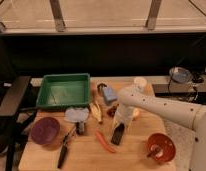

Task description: Place eraser in paper cup

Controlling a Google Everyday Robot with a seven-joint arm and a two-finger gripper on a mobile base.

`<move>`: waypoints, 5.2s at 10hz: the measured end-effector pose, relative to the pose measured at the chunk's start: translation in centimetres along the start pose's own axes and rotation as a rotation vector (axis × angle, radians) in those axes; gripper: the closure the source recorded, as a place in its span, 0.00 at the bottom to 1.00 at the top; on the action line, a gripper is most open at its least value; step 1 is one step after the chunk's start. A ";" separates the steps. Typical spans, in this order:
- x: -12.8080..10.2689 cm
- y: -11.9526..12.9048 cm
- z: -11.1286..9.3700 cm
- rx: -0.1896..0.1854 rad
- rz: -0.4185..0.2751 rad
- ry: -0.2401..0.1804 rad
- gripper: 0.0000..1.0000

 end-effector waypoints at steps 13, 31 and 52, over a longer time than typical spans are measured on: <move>-15.7 0.7 -25.0 -0.325 -0.433 -0.388 1.00; -24.8 -6.5 -26.4 -0.084 -0.340 -0.707 1.00; -30.9 -11.5 -20.8 -0.052 -0.201 -0.813 0.31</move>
